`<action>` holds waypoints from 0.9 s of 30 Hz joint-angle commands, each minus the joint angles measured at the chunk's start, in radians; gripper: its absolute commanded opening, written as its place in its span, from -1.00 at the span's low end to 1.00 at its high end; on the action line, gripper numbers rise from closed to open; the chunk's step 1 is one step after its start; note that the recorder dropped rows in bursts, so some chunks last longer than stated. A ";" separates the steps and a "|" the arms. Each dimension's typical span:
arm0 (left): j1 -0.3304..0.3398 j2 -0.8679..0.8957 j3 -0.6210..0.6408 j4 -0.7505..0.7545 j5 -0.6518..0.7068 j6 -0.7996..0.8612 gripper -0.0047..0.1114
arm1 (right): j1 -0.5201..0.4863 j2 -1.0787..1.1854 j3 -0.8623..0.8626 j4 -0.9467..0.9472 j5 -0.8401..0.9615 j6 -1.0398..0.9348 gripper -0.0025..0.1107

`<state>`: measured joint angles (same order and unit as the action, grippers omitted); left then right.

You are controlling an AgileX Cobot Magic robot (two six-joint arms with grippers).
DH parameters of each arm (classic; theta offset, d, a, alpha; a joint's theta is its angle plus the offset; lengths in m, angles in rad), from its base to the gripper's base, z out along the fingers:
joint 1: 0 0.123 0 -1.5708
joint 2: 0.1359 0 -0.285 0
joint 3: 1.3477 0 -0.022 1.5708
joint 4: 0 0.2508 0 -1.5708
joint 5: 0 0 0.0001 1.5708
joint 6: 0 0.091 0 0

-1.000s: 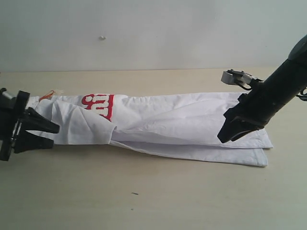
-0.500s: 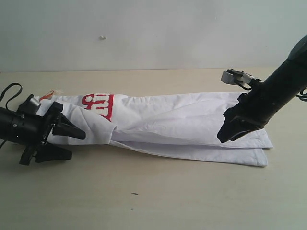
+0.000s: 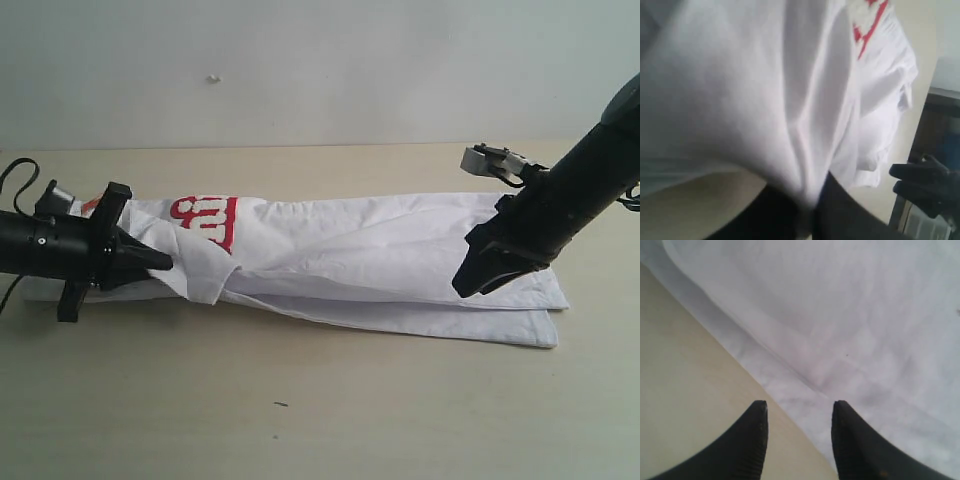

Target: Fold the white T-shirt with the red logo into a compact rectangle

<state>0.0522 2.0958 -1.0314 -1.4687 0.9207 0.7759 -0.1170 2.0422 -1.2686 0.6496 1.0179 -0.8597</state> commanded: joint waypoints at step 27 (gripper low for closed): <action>0.035 -0.006 -0.262 -0.276 0.059 0.287 -0.03 | -0.005 -0.002 -0.004 0.023 -0.005 -0.009 -0.22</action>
<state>0.0305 2.1232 -1.2890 -1.7306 0.9516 1.0268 -0.1170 2.0422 -1.2686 0.6639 1.0200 -0.8597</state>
